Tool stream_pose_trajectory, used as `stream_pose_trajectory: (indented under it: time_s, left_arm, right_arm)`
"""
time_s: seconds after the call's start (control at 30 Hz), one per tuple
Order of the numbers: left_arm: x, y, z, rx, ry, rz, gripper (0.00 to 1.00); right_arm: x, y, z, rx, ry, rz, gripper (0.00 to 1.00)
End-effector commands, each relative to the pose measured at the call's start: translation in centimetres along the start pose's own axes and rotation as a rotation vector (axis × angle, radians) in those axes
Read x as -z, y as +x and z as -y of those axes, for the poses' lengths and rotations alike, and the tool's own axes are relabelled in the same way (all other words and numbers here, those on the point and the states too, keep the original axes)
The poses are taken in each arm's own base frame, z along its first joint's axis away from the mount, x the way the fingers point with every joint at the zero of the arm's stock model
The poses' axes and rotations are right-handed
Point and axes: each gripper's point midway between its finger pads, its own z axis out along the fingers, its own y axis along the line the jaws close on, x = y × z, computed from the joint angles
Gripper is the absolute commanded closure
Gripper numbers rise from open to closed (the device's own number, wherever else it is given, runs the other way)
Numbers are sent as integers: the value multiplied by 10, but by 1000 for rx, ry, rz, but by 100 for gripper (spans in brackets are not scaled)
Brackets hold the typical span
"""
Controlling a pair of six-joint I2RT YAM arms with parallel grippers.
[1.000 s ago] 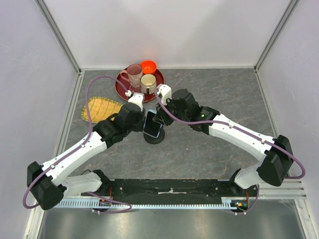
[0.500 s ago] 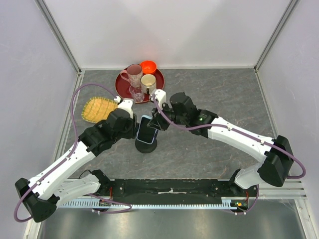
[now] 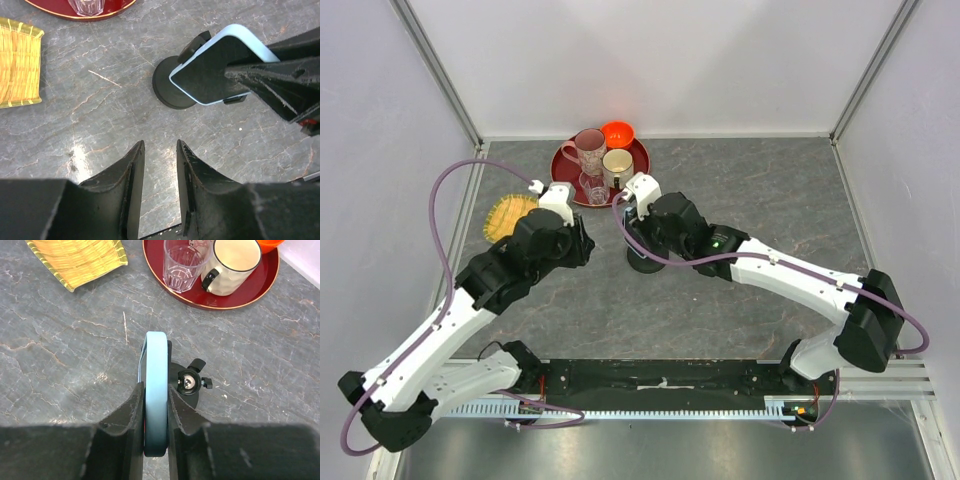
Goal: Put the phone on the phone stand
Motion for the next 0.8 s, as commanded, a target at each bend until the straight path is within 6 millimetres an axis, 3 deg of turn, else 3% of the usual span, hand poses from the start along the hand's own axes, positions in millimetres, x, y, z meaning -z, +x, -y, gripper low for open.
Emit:
stream_pose_trajectory:
  time_s: [0.0, 0.1, 0.13, 0.23, 0.4, 0.57, 0.7, 0.77]
  left_arm:
    - [10, 10, -13, 32, -30, 4, 61]
    - [17, 10, -15, 43, -9, 42, 55]
    - [20, 7, -14, 41, 4, 62, 52]
    - [17, 1, -5, 18, 51, 80, 47]
    - [-2, -5, 23, -49, 172, 58, 40]
    - [-24, -15, 47, -99, 290, 35, 40]
    - [-50, -22, 46, -89, 337, 2, 39]
    - [-54, -27, 52, -95, 400, -10, 39]
  right_arm:
    - [6, 65, 37, 55, 117, -221, 100]
    - [9, 64, 47, 13, 125, -225, 99]
    - [9, 66, 51, -1, 128, -229, 94]
    - [10, 65, 54, -50, 128, -229, 66]
    - [14, 60, 54, -101, 116, -224, 43]
    - [30, 53, 67, -106, 140, -212, 30]
    - [38, 54, 83, -100, 169, -208, 28]
    - [42, 53, 86, -94, 175, -201, 26]
